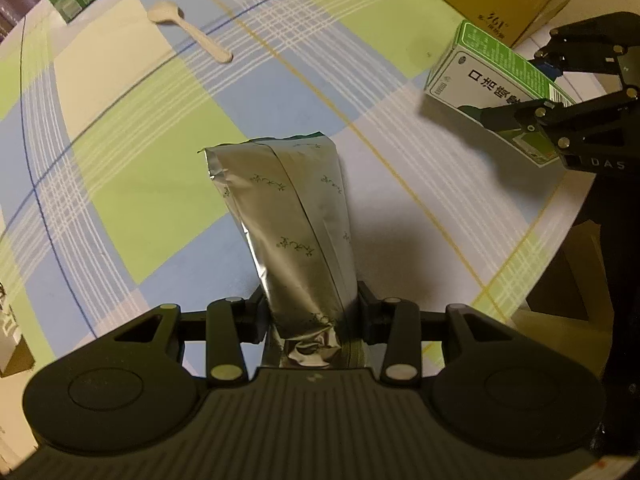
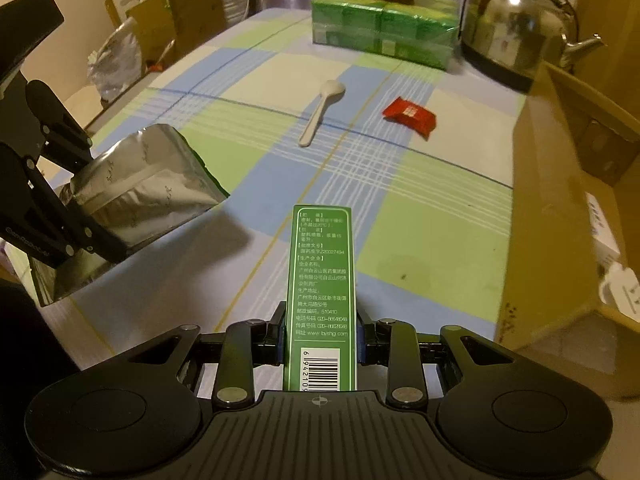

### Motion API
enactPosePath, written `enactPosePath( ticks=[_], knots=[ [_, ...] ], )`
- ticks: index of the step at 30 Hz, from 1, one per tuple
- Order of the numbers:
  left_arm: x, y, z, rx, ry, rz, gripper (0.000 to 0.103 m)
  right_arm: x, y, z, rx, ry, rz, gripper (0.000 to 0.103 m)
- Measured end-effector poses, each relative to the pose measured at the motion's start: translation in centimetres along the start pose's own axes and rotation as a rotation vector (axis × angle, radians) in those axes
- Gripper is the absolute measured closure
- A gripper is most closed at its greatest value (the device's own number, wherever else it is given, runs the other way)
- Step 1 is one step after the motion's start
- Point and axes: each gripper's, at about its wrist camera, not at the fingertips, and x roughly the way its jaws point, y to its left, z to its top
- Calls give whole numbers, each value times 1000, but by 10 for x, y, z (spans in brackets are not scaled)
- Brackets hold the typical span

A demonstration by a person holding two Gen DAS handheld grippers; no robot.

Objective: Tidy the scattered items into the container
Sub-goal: 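Lift the green box and foil packet off the table with both tools, then carry the green box and foil packet over the cardboard box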

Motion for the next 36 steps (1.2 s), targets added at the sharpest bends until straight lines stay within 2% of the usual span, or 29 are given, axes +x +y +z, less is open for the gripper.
enactPosePath(
  ticks=[7,14,18,23,30,36],
  knots=[
    [-34,-20,14,12,-30,-7,67,-32,-9,-2,36,-54,0,75],
    [-60,-48,45,36,-59,-2,67,-64,-32,-2,62,-104,-42,75],
    [-72,-69,70,55,-81,1,67,-79,-51,-2,77,-125,-72,75],
    [-82,-96,106,34,-102,1,67,-106,-78,0,107,-162,-99,75],
    [-95,-123,162,41,-144,2,67,-141,-121,10,129,-211,-190,75],
    [-104,-136,207,-30,-192,-26,67,-156,-159,10,176,-231,-236,75]
  ],
)
